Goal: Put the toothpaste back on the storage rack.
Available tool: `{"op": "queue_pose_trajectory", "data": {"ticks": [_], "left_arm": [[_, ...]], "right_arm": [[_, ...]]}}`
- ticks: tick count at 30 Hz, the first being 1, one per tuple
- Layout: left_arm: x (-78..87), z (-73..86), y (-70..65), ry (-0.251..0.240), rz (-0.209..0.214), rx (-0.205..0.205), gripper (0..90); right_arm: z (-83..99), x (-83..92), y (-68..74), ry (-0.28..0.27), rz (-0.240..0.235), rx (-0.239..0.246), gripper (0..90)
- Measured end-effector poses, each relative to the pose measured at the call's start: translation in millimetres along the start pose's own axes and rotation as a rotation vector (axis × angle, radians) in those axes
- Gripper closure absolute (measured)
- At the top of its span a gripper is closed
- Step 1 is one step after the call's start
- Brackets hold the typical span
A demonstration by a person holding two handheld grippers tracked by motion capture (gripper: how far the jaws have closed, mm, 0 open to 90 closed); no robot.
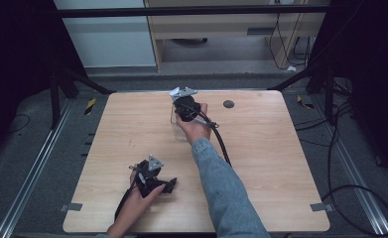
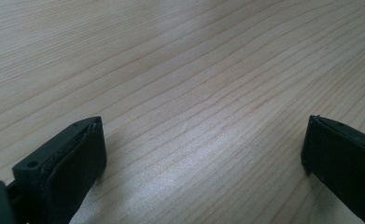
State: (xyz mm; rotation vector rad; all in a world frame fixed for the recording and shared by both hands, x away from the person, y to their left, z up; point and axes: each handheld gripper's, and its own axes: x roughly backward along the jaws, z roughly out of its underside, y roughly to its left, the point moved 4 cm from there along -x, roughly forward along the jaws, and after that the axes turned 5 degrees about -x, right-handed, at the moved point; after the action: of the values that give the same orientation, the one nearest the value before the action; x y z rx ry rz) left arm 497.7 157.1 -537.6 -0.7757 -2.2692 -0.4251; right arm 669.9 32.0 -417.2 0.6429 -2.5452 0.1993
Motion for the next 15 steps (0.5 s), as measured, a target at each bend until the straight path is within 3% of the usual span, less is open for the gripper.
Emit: {"op": "queue_pose_trajectory", "data": {"ticks": [15], "left_arm": [[0.3,0.2,-0.1,0.001,0.003,-0.002,0.0]], "right_arm": [[-4.3,-10.5,-2.2,0.006,-0.014,-0.017,79.2]]}}
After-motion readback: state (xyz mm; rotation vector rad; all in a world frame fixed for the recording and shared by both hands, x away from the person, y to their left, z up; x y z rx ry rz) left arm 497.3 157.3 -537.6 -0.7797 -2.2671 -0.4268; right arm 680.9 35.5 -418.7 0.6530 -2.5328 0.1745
